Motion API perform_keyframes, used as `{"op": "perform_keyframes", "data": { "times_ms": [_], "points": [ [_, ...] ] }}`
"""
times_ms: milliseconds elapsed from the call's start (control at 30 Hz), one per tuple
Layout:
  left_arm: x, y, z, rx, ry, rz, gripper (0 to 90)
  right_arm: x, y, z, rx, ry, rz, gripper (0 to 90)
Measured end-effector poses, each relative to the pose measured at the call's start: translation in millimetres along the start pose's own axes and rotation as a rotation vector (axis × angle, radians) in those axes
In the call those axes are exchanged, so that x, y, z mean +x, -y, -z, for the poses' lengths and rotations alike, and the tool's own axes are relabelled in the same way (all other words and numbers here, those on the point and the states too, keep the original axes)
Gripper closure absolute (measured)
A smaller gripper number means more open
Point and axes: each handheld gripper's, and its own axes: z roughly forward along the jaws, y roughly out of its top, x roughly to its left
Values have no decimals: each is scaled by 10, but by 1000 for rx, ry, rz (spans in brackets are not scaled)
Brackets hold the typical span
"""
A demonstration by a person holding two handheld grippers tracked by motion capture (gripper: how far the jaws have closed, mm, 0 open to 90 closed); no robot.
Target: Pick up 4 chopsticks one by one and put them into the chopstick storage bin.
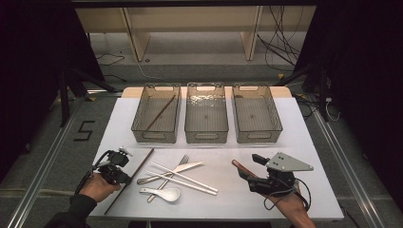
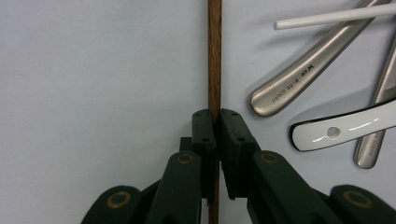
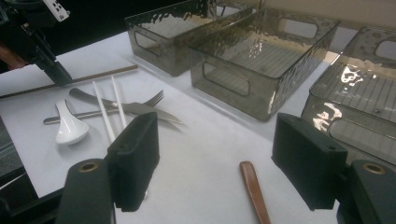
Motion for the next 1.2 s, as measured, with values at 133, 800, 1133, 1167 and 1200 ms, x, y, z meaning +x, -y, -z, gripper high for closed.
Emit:
{"op": "perform_keyframes", "data": {
  "times_ms": [133,800,1133,1167,1200],
  "points": [
    [-8,-6,53,-16,-9,-10,843,0,1,0,1,0,0,326],
    [-106,-237,531,-323,61,-56,842,-5,6,-9,-1,-1,-8,326],
    [-15,-577,749,-468,45,-50,842,-9,5,-7,-1,-1,-13,326],
    [-12,-606,759,-473,45,-51,842,-10,6,-6,-1,-1,-13,326],
    [-9,-627,767,-477,45,-54,842,-9,6,-6,-1,-2,-13,326]
  ]
}}
